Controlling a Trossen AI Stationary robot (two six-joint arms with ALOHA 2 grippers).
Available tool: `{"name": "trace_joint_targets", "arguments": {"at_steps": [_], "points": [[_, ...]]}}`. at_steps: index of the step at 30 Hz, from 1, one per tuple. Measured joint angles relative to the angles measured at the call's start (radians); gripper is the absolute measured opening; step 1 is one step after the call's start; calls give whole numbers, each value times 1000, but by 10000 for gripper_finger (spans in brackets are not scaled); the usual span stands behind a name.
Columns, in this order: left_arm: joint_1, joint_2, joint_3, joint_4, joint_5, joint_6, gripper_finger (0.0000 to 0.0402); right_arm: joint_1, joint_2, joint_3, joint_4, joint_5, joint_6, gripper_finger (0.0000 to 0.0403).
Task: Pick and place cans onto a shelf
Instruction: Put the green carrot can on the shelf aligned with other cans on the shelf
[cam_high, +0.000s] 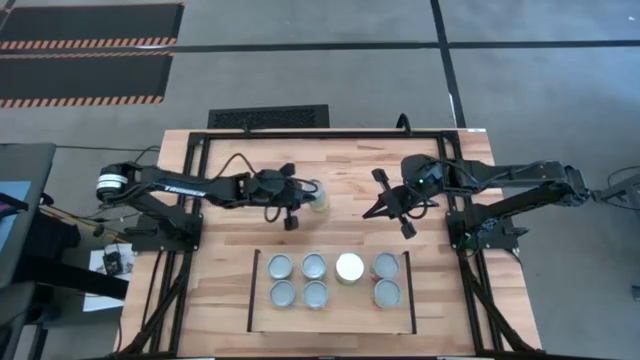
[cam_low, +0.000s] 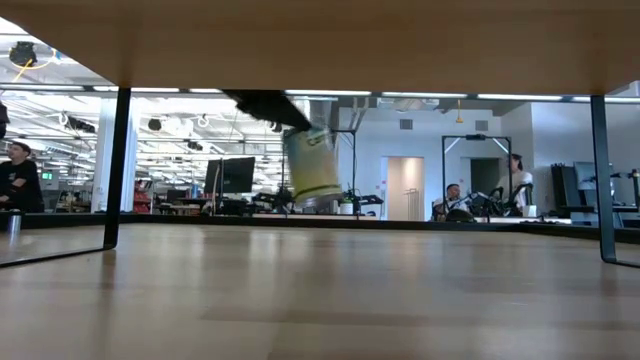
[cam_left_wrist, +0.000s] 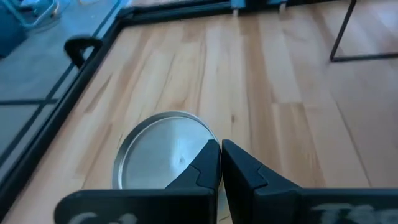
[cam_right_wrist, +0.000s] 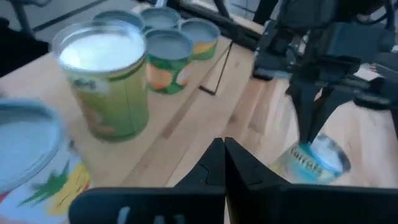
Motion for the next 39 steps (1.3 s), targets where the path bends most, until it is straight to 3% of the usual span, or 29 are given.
{"name": "trace_joint_targets", "arguments": {"at_steps": [8,18,30,39], "points": [[-35,168,167,-78,9,33,0,-13,78,0,7,2,16,10],[-78,287,246,-95,10,32,0,-55,167,0,14,7,14,10],[-79,292,246,-99,9,-10,16,-91,246,0,28,10,14,16],[-79,165,243,-162,9,5,61,-88,251,0,62,144,45,71]]}}
